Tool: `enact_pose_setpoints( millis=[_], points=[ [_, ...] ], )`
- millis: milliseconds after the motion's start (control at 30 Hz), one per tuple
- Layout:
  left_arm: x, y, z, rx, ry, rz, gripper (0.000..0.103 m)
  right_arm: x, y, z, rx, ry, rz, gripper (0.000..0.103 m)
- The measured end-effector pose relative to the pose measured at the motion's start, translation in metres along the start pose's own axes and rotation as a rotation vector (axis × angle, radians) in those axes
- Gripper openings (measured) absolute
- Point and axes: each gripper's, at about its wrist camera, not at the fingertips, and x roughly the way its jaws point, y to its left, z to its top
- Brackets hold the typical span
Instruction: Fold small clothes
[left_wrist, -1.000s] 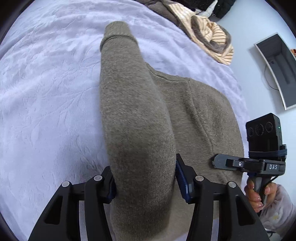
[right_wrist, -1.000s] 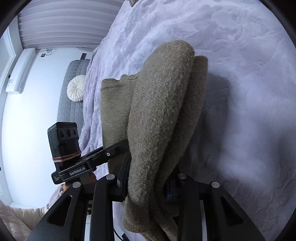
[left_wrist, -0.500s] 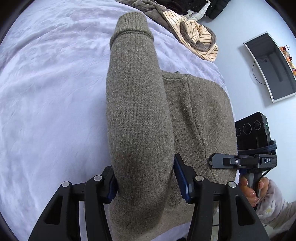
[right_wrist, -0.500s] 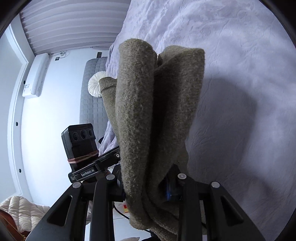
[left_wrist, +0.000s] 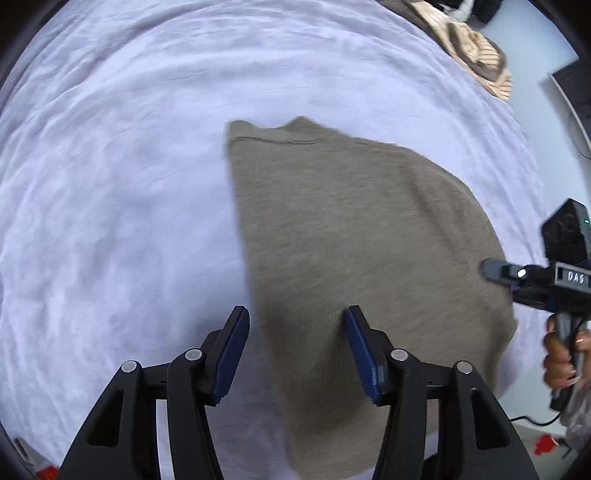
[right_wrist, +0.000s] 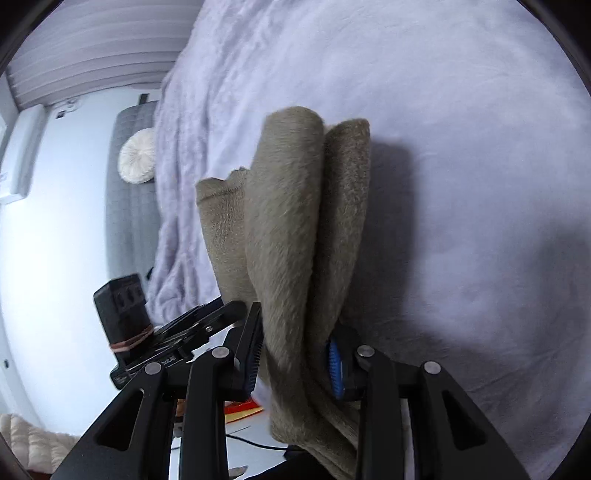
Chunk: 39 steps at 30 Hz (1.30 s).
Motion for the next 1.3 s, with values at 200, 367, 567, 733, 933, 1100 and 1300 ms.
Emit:
enact_pose_setpoints(
  millis=[200, 367, 567, 733, 933, 1100, 1300],
  points=[
    [-0.018, 0.039, -0.013, -0.094, -0.051, 0.045, 0.075, -0.038, -0.004, -0.015, 0.044, -0.112, -0.144, 0.034],
    [-0.025, 0.034, -0.017, -0.075, -0.079, 0.022, 0.075, -0.023, 0.019, -0.035, -0.010, -0.077, -0.086, 0.052],
    [-0.021, 0.003, -0.014, -0.022, -0.099, 0.010, 0.075, -0.014, 0.034, -0.065, -0.170, -0.071, -0.237, 0.009],
    [0.010, -0.007, -0.028, 0.013, -0.047, 0.067, 0.075, -0.007, 0.007, -0.072, -0.190, -0.036, -0.418, 0.009],
    [0.016, 0.004, -0.032, -0.041, -0.045, 0.051, 0.084, 0.001, -0.013, -0.072, -0.166, -0.074, -0.396, 0.009],
    [0.008, 0.002, -0.038, -0.039, -0.037, 0.087, 0.084, -0.008, -0.004, -0.087, -0.166, -0.096, -0.460, 0.018],
    [-0.001, 0.006, -0.052, -0.042, -0.021, 0.099, 0.084, -0.030, 0.007, -0.111, -0.140, -0.127, -0.550, 0.020]
  ],
)
